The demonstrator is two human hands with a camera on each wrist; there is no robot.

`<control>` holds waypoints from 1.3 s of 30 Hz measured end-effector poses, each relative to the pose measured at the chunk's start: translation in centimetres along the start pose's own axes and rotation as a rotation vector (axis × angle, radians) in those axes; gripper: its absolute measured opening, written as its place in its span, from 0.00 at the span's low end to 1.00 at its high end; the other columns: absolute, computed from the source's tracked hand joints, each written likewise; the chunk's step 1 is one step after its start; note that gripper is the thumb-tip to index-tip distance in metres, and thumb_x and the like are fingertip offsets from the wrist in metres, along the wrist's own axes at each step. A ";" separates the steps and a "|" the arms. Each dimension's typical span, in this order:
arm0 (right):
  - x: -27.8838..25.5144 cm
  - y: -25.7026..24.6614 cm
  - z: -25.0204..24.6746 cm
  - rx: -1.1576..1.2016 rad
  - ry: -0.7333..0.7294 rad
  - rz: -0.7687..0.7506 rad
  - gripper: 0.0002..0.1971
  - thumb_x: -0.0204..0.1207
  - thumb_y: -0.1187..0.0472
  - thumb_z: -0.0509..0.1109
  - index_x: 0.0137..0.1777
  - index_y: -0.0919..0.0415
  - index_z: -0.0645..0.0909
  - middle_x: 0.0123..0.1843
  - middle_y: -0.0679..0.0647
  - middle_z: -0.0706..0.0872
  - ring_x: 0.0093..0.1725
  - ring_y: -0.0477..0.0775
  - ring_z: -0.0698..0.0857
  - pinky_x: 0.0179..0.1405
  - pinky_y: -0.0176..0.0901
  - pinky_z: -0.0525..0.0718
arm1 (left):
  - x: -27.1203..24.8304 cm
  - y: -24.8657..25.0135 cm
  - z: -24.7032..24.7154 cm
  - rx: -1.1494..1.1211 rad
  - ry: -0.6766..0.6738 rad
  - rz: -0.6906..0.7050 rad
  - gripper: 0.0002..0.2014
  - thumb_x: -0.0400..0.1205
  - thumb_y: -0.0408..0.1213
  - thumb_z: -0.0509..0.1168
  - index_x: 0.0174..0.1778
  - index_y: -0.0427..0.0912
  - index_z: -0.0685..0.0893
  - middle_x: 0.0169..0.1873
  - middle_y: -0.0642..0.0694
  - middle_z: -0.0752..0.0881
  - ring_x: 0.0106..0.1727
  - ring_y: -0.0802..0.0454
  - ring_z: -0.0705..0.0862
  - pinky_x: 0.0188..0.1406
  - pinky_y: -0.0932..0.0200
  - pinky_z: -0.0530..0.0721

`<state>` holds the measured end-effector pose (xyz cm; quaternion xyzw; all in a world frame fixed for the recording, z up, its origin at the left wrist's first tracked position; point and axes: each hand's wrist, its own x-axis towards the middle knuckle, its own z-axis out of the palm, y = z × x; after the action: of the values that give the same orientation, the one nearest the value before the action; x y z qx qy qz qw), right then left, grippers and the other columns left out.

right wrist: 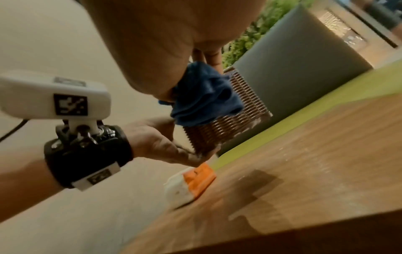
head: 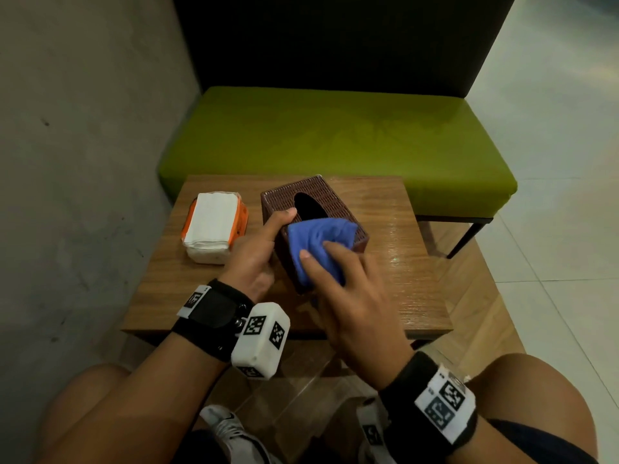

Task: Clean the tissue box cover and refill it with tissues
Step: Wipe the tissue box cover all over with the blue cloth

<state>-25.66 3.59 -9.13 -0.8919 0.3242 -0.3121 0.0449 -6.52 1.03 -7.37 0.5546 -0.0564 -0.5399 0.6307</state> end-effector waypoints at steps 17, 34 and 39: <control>2.1 4.5 -3.1 0.398 0.027 0.271 0.21 0.88 0.59 0.65 0.78 0.48 0.84 0.77 0.49 0.80 0.77 0.49 0.78 0.77 0.43 0.77 | -0.4 0.1 -1.8 0.052 -0.083 0.014 0.11 0.83 0.43 0.78 0.59 0.44 0.94 0.56 0.42 0.97 0.62 0.44 0.94 0.69 0.42 0.91; 4.4 3.3 -1.0 0.658 0.194 0.482 0.19 0.90 0.62 0.66 0.78 0.53 0.84 0.72 0.43 0.85 0.77 0.37 0.79 0.79 0.34 0.76 | 0.0 1.1 -1.2 0.250 -0.278 0.000 0.24 0.75 0.52 0.80 0.66 0.50 0.89 0.57 0.46 0.95 0.60 0.46 0.93 0.60 0.45 0.92; 4.3 1.8 -0.7 0.533 0.159 0.461 0.20 0.91 0.59 0.67 0.82 0.50 0.81 0.83 0.52 0.76 0.83 0.40 0.72 0.78 0.23 0.68 | -1.2 0.0 0.0 -0.021 -0.148 0.093 0.18 0.87 0.46 0.74 0.69 0.41 0.90 0.60 0.40 0.96 0.61 0.46 0.96 0.62 0.48 0.95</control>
<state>-24.55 -0.34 -6.82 -0.7253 0.4265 -0.4356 0.3198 -7.01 1.85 -6.71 0.5031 -0.1230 -0.5500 0.6552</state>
